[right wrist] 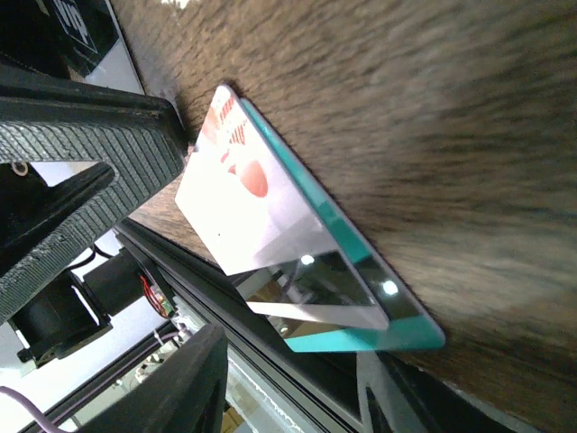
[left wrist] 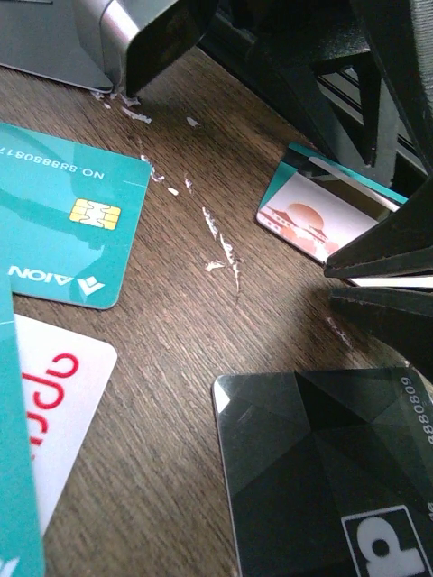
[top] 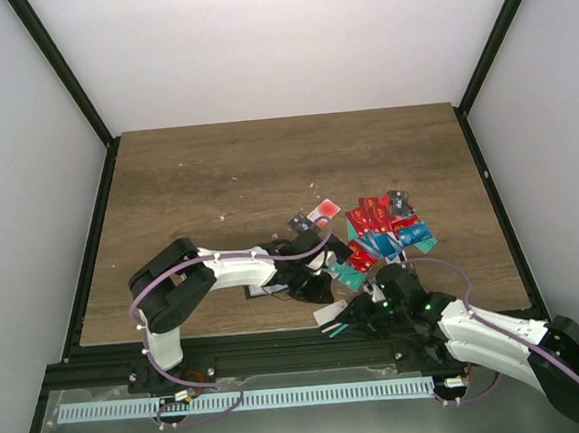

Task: Put the credit cards into the card holder
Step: Pick up the credit card at the corner of the board.

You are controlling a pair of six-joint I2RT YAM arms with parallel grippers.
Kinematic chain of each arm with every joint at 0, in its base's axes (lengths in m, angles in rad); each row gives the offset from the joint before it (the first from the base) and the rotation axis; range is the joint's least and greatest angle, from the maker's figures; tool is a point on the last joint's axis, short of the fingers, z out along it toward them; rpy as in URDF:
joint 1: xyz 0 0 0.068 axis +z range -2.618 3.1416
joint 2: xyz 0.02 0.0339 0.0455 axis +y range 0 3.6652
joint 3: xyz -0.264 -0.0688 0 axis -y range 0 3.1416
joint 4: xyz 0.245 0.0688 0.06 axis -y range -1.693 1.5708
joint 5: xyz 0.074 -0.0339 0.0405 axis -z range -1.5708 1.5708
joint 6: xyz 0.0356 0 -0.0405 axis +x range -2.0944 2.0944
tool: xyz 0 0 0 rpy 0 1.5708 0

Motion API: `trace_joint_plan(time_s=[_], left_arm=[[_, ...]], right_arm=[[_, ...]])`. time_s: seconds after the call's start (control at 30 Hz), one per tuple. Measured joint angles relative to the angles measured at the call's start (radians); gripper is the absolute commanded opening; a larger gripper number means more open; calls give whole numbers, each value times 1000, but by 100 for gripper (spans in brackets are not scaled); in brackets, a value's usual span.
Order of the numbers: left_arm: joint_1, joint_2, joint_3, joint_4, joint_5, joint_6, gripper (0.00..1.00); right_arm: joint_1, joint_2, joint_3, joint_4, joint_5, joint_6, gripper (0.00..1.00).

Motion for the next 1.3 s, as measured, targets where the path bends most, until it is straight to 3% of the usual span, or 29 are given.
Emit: trace_joint_plan(time_s=[0.2, 0.73, 1.3], left_arm=[[-1, -14, -43, 64, 11, -18, 7], [2, -49, -166, 267, 21, -107, 6], [2, -54, -166, 265, 12, -137, 6]], right_arm=[[7, 23, -14, 79, 3, 32, 27], [8, 80, -21, 174, -14, 31, 17], [8, 61, -19, 153, -5, 33, 18]])
